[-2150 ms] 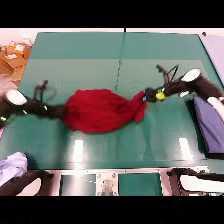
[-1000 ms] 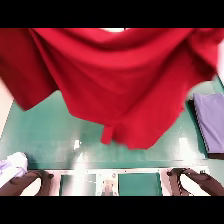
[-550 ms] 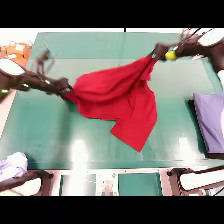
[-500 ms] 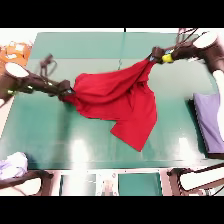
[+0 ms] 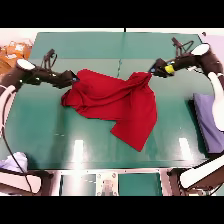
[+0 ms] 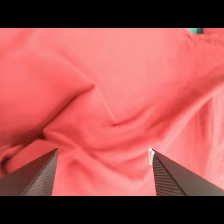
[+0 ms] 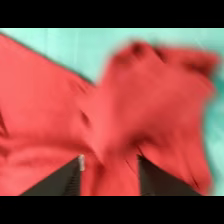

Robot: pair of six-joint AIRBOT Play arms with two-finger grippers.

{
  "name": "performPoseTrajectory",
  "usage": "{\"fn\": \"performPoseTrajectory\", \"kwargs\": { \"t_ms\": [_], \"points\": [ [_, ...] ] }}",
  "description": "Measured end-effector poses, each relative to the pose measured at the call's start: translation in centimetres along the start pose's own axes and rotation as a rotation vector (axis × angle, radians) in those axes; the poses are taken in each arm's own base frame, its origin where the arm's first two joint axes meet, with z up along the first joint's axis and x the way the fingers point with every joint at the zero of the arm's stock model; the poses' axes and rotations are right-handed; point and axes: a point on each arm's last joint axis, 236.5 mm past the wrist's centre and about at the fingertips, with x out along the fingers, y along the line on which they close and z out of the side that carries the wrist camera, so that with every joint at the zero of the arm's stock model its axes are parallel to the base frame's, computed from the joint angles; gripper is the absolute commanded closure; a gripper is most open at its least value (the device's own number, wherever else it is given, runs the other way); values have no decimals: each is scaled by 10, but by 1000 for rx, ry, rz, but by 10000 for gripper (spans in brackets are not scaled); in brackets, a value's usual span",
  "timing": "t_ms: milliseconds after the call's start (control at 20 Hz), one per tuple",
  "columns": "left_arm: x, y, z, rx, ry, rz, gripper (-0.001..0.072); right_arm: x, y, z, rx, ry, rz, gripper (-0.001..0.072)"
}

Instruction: Fold the shirts.

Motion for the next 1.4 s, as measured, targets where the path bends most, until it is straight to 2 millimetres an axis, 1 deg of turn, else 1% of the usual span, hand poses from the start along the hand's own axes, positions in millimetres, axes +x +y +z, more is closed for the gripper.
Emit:
{"fn": "performPoseTrajectory", "kwargs": {
  "t_ms": [50,100,200,300,350,400,500,600,650,700,750,800,900,950,1050,1100,1150,1300,1400],
  "points": [
    [-10,6,3,-4,9,12,58,-7,-13,-13,35,33,-2,351],
    [-20,13,3,-14,26,26,58,-13,-28,-30,76,75,-6,351],
    [-37,27,3,-44,42,48,58,-23,-51,-65,154,128,-4,351],
    [-46,40,1,-66,53,72,59,-25,-69,-105,233,174,-4,351],
    [-48,43,-1,-73,60,74,58,-25,-75,-124,266,189,-1,350],
    [-49,45,-1,-79,63,78,58,-21,-81,-141,294,202,-2,349],
    [-52,51,-2,-87,62,92,58,-7,-89,-177,341,236,-1,337],
    [-53,51,-3,-90,69,91,58,12,-88,-203,372,252,22,339],
    [-53,51,-5,-93,76,88,59,21,-83,-211,381,249,48,342],
    [-54,51,-4,-97,73,89,58,29,-75,-216,385,246,74,390],
    [-54,52,-4,-97,73,89,59,36,-70,-221,387,247,91,595],
    [-54,51,-5,-99,74,86,59,42,-68,-223,380,241,92,694],
    [-54,51,-6,-103,79,84,58,48,-60,-222,356,231,111,695],
    [-54,50,-6,-103,80,83,58,47,-59,-220,345,222,113,695],
    [-54,50,-6,-104,81,82,58,36,-63,-212,334,198,93,695],
    [-54,50,-6,-104,81,82,59,26,-71,-210,337,191,61,696],
    [-54,50,-6,-104,81,82,58,14,-84,-208,347,178,10,695],
    [-53,53,1,-103,51,92,59,-30,-133,-209,424,130,-160,695],
    [-44,53,5,-96,33,100,59,-51,-158,-213,481,101,-232,695]
  ]
}}
